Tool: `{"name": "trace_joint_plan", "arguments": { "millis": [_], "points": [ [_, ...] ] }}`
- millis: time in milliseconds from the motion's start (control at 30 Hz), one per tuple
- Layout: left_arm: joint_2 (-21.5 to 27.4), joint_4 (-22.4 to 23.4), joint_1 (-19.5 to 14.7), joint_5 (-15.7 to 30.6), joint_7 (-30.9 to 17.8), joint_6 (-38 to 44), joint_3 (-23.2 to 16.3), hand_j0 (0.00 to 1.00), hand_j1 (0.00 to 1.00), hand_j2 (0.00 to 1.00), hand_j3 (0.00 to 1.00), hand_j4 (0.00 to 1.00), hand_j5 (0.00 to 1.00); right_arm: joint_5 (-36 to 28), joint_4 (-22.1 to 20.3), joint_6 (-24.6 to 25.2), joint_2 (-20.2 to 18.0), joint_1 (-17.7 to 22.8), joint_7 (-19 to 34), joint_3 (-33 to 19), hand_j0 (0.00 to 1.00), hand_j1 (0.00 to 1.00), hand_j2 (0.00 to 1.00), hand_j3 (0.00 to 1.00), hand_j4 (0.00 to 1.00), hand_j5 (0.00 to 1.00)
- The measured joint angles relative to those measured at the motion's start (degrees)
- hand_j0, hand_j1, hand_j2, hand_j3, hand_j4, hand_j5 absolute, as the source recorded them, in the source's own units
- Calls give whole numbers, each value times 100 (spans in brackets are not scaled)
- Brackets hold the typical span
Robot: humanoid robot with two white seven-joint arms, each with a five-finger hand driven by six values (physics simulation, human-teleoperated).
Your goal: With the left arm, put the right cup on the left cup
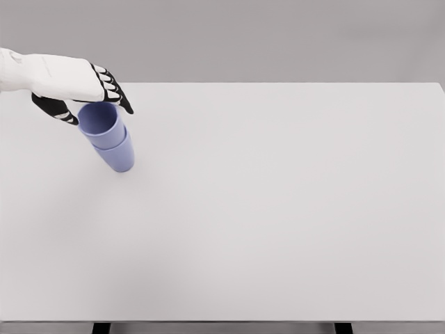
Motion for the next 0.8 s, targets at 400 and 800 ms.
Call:
{"name": "trace_joint_plan", "arguments": {
  "millis": [400,800],
  "points": [
    [102,-281,-35,33,-6,-11,64,100,100,100,100,100,100,0,-1,0,0,0,0,0,100,100,100,100,100,100],
    [706,-1450,44,63,-4,-11,350,100,100,100,100,100,100,0,0,0,0,0,0,0,100,100,100,100,100,100]
  ]
}}
